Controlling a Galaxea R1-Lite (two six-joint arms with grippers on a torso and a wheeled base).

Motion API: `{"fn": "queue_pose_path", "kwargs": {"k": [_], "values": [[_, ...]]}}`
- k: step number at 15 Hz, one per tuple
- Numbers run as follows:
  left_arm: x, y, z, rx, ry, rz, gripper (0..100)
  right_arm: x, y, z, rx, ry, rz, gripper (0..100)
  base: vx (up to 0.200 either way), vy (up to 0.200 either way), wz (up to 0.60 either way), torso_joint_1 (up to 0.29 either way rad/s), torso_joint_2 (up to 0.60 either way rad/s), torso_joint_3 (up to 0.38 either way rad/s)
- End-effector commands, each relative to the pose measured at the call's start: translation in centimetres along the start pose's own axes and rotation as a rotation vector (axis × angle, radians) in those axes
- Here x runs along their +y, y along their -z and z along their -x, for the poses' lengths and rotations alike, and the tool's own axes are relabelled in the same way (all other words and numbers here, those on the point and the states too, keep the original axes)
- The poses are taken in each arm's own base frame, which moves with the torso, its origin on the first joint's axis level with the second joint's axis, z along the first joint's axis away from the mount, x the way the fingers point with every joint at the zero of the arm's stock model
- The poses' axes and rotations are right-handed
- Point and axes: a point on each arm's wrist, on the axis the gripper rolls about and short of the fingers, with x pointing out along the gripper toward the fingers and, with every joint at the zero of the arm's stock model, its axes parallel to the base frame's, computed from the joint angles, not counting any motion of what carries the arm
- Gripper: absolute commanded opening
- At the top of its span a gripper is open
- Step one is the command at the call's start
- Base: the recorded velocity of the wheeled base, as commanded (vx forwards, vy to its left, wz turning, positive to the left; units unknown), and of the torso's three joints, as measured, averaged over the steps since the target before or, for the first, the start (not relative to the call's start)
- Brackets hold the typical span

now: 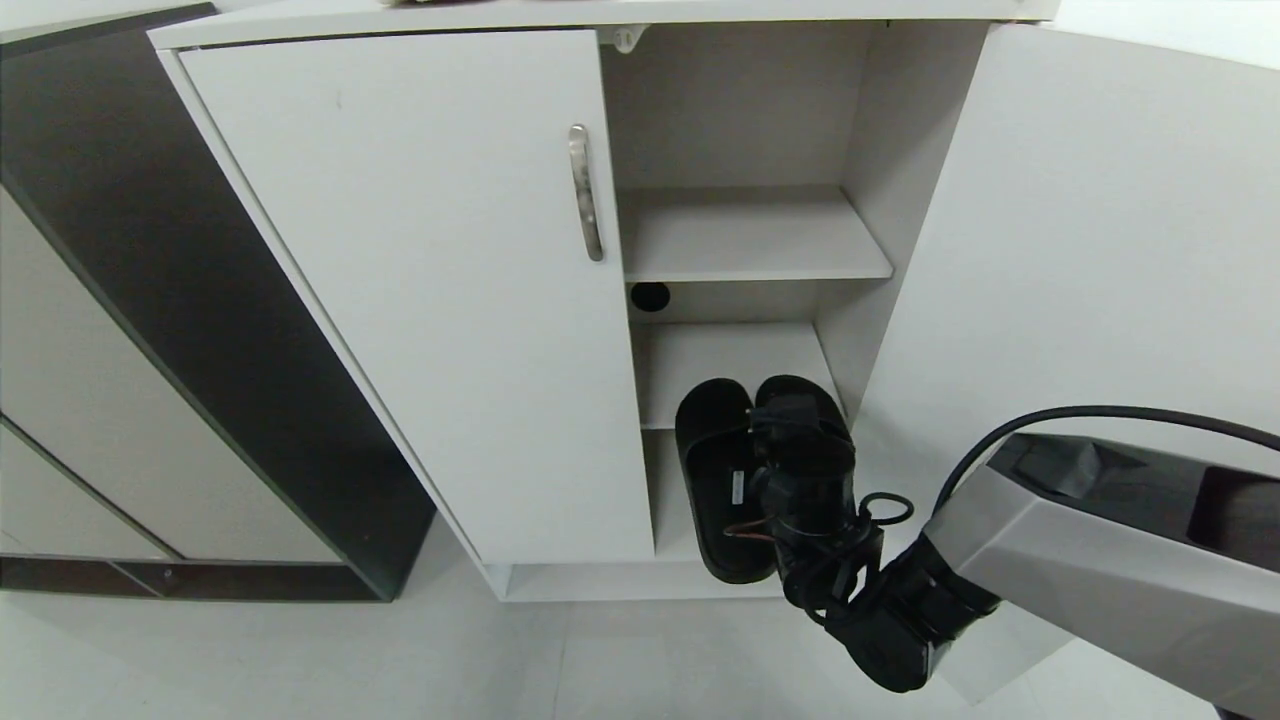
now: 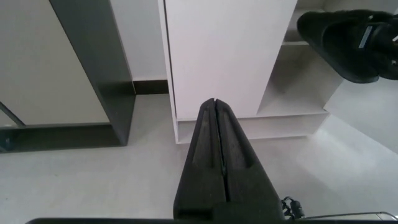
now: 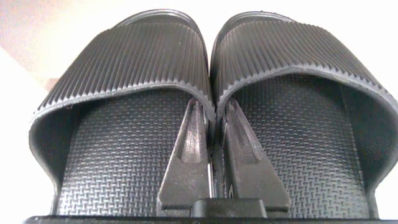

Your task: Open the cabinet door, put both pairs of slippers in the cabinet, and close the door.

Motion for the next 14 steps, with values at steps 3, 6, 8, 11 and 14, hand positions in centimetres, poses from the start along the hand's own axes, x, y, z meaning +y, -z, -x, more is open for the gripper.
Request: {"fn": "queue_pose_path", "kwargs": {"k": [3,6,8,11,14], "values": [[0.0,0.0,-0.01,0.002,0.0,0.001,0,0.19,2.32,-0.4,0.013,0.015,0.045,0,0.0,0.0,0.0,0.0,0.0,0.0],[0.0,0.0,-0.01,0.002,0.0,0.001,0,0.25,2.37,-0.37,0.013,0.012,0.042,0,0.0,0.0,0.0,0.0,0.0,0.0],[0.0,0.0,-0.01,0.002,0.0,0.0,0,0.28,2.3,-0.4,0.01,0.012,0.04,0,0.2,0.0,0.0,0.0,0.0,-0.002],[0.0,0.0,-0.01,0.002,0.0,0.0,0,0.27,2.1,-0.59,0.003,0.015,0.034,0,0.2,0.0,0.0,-0.001,0.0,0.001],[0.0,0.0,-0.01,0.002,0.0,0.0,0,0.33,2.44,-0.58,0.009,0.013,0.039,0,0.2,0.0,0.0,0.004,0.0,0.001]]}}
